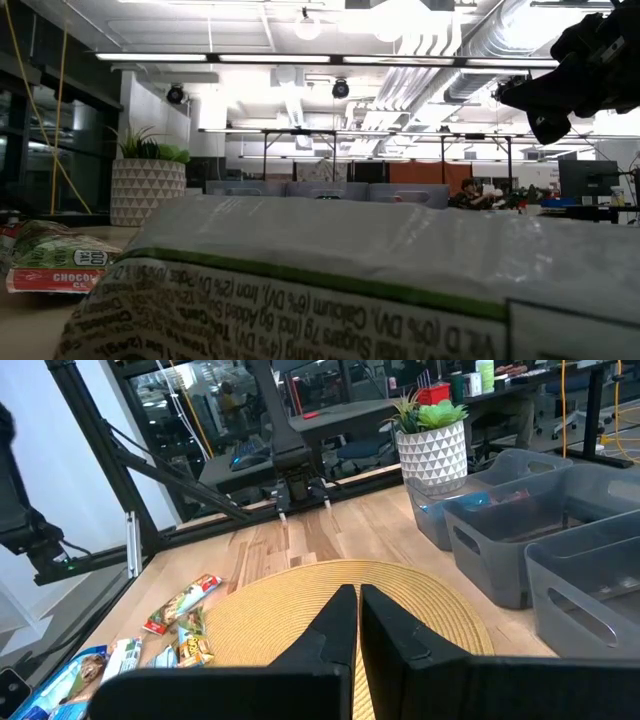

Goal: Pick and place Granola Bars by type
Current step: Put the red granola bar into the left black bin

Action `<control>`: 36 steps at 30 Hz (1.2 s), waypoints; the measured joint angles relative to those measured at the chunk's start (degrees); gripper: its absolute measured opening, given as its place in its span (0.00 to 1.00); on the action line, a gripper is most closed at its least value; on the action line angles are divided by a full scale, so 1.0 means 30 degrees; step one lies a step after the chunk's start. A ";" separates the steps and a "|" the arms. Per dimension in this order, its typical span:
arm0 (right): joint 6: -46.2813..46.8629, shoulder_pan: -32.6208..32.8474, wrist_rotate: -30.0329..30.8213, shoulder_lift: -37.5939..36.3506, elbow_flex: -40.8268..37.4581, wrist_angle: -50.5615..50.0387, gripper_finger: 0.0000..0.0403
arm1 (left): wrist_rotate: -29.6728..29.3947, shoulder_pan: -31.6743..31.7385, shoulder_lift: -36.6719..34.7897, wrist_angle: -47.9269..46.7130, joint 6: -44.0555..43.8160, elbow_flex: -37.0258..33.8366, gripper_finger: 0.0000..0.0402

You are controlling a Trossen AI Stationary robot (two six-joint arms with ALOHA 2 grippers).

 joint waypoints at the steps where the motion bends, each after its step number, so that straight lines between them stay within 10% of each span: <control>1: -0.0001 -0.0005 0.0000 0.0000 0.0002 0.0000 0.00 | 0.0748 0.0657 0.0742 -0.1682 -0.0836 0.0887 0.16; 11: -0.0001 -0.0002 0.0005 0.0000 0.0002 0.0000 0.00 | 0.8235 0.5441 0.8235 -1.2756 -0.4316 0.5719 0.16; 36: -0.0003 -0.0007 0.0001 0.0000 0.0000 0.0000 0.00 | 1.1698 0.9205 1.6775 -1.1462 -0.2313 0.5217 0.16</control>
